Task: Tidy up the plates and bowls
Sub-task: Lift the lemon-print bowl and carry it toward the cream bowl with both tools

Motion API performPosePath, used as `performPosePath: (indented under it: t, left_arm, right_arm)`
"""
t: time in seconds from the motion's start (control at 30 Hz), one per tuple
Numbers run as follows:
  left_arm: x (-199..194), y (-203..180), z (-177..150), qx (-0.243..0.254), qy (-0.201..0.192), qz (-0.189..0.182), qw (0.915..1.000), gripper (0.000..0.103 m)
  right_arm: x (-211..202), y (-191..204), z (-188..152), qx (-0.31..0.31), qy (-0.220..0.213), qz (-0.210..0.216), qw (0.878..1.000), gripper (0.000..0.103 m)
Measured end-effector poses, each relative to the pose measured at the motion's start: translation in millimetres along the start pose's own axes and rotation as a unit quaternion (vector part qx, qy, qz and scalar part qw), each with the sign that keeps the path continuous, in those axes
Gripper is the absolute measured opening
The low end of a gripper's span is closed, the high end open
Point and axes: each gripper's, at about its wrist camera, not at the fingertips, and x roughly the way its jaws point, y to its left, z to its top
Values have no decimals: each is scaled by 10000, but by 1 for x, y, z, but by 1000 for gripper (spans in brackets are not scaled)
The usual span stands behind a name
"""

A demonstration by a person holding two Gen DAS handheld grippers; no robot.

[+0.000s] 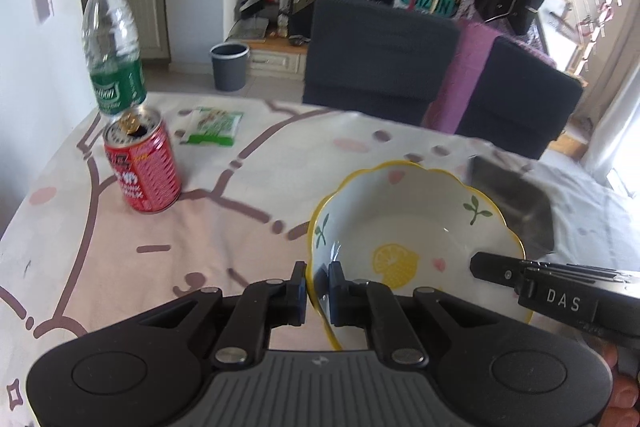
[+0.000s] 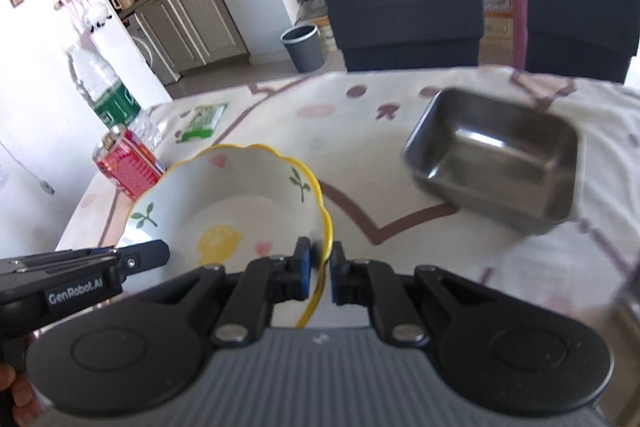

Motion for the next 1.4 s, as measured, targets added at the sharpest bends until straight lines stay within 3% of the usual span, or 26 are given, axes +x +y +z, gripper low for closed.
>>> performPosePath:
  t: [0.37,0.73,1.1,1.4]
  left_arm:
    - [-69,-51,-5,81,-293,-301,9991,10]
    - [-116,-110,-33,395,-407,-716,9958,9]
    - [-146,-158,-64,530,-470,-1164,9907,8]
    - [-146,-198,-97,759,-345,-1600,9836,8]
  right_arm:
    - [-91,-18,-6,-91,-432,-191,9988,11]
    - [-163,-59,-33,158,-696,-407,9966,11]
    - [-222,-94,-74,366,-935,-655,9928,11]
    - [-258,-129,-117,677,-991,-955,9882,11]
